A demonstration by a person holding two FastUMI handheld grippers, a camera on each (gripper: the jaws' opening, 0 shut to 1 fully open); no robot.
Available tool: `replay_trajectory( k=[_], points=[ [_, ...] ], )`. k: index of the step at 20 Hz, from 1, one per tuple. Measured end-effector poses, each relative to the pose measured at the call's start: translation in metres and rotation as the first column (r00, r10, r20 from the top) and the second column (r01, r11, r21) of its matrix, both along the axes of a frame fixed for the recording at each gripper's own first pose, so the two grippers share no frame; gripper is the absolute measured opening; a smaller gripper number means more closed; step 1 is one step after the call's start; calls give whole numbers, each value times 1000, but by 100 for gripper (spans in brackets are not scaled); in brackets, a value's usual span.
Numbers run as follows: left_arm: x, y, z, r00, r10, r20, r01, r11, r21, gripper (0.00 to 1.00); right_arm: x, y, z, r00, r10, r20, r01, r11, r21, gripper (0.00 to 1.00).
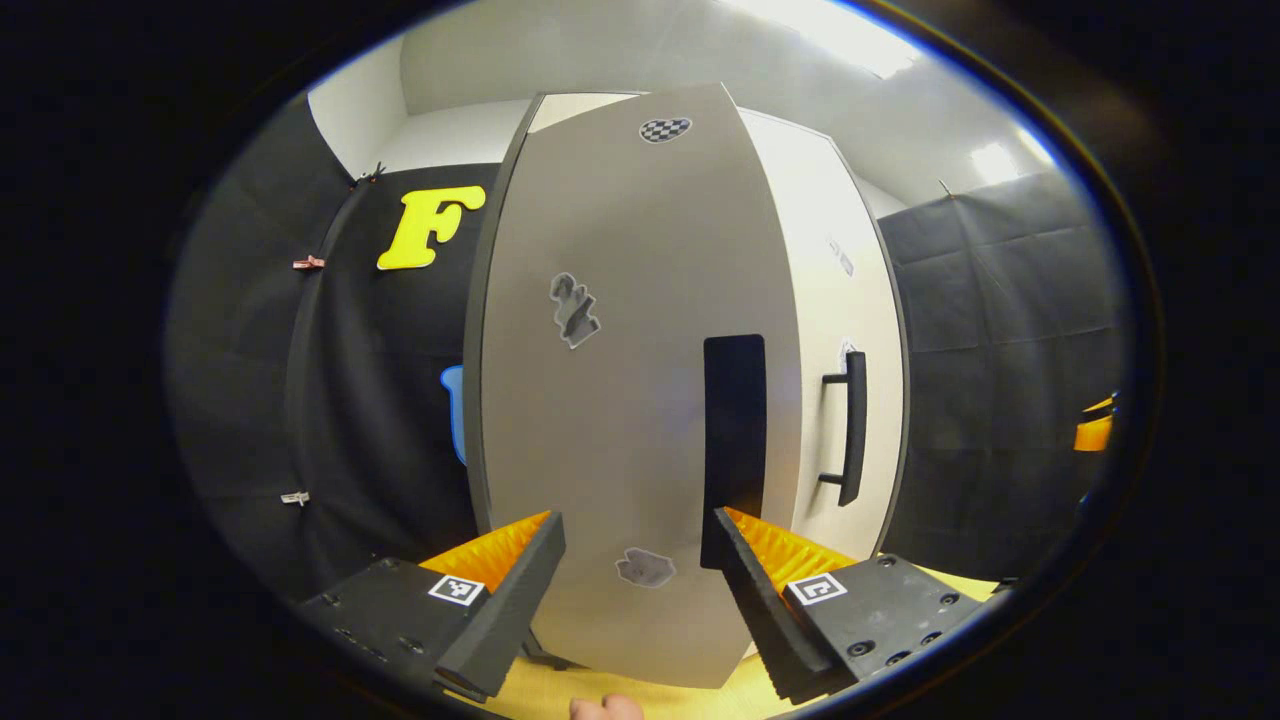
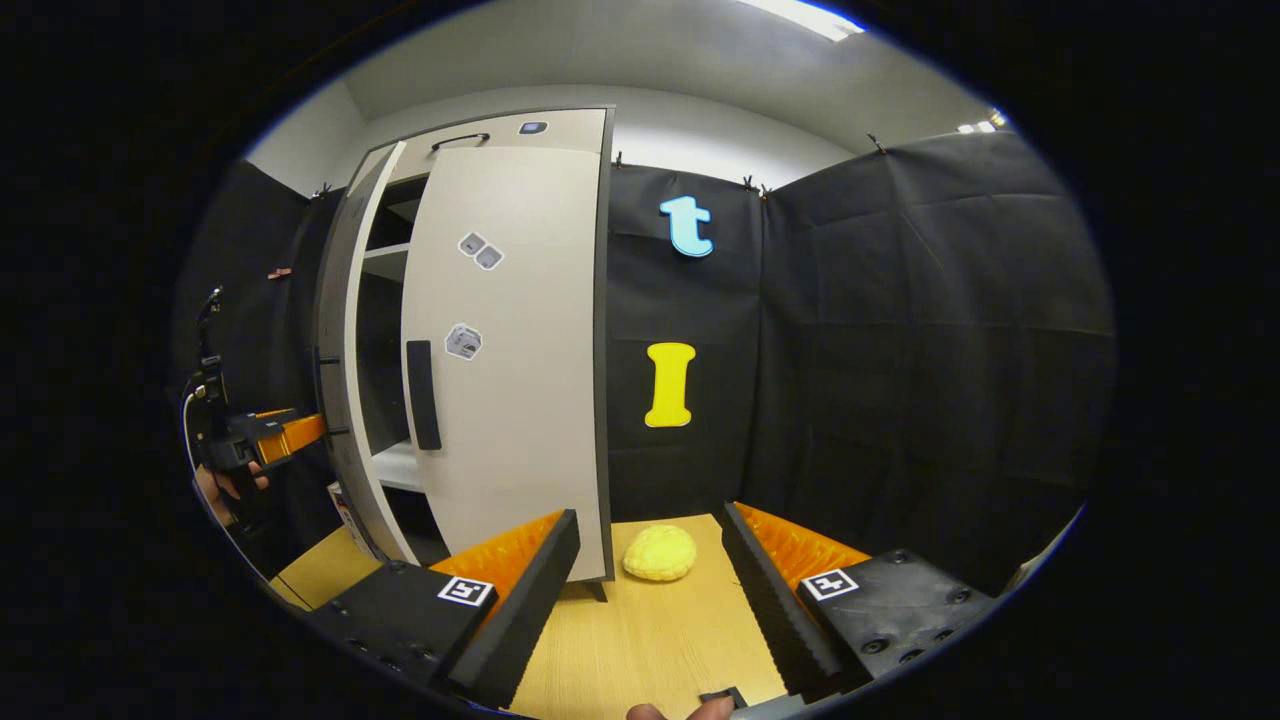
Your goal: Grasp the bottle in the cabinet with the left hand and place it on the coaster, then close the right door with the right hand and the left door with the left hand.
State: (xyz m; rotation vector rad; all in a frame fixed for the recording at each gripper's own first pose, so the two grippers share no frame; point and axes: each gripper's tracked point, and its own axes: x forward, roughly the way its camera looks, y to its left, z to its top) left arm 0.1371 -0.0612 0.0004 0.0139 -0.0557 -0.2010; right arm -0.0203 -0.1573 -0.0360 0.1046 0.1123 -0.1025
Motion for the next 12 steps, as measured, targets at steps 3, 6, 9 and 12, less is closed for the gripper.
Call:
replay_trajectory(
  k=[3,6,9,12],
  points=[
    [11,-11,0,1000,-7,-7,7,1000,-6,94,-1,-4,-3,1000,-2,-10,2,1000,-6,96],
    [21,-20,1,1000,2,-12,-2,1000,7,95,-1,-2,-3,1000,5,-9,-5,1000,-2,96],
    [22,-23,0,1000,13,-12,-12,1000,8,95,2,5,0,1000,30,-9,-30,999,17,96],
    [16,-18,0,999,18,-27,-19,1000,-14,95,9,14,7,998,58,13,-58,998,31,96]
  ],
)
